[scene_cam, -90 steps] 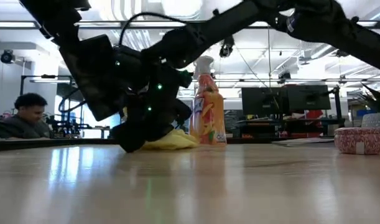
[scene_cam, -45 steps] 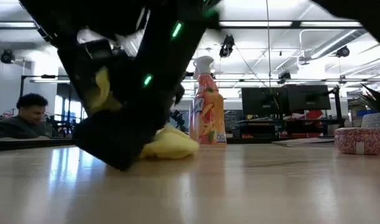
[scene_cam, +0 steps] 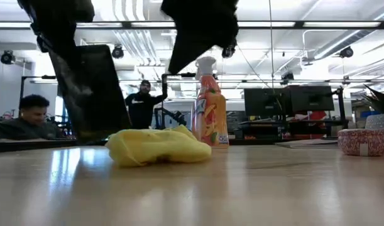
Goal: Apply microfiber cloth
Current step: Wipe the front and back of the tablet with the yellow microfiber cloth
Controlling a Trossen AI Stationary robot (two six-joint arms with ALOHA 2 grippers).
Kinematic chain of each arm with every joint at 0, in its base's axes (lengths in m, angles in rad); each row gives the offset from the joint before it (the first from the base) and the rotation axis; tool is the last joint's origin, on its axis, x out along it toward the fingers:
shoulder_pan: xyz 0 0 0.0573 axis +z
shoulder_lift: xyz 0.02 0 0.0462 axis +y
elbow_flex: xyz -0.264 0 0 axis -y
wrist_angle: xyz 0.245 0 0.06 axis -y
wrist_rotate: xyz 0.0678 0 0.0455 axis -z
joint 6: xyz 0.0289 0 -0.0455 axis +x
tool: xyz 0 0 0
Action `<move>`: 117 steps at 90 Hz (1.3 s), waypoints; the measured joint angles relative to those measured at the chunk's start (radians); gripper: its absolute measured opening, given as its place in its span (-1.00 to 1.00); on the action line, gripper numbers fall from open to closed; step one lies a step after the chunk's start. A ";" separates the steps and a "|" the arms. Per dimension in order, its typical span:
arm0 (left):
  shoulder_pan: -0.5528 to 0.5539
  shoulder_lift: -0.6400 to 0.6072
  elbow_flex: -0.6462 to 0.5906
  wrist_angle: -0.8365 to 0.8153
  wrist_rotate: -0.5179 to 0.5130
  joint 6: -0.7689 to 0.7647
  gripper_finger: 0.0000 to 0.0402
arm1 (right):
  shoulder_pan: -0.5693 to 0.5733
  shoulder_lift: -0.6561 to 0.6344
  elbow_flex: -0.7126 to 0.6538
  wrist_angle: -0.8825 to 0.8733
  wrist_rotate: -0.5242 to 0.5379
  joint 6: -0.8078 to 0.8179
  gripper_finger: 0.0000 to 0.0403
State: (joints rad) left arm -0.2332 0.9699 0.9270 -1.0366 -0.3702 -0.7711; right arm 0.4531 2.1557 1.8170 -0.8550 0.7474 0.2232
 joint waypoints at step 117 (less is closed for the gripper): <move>0.075 0.131 0.080 0.053 0.308 -0.181 -0.96 | -0.188 -0.067 -0.626 1.001 -0.496 -0.281 -0.11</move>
State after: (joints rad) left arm -0.1587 1.1011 1.0067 -0.9835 -0.0620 -0.9520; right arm 0.2654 2.0885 1.1909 0.1457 0.2517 -0.0577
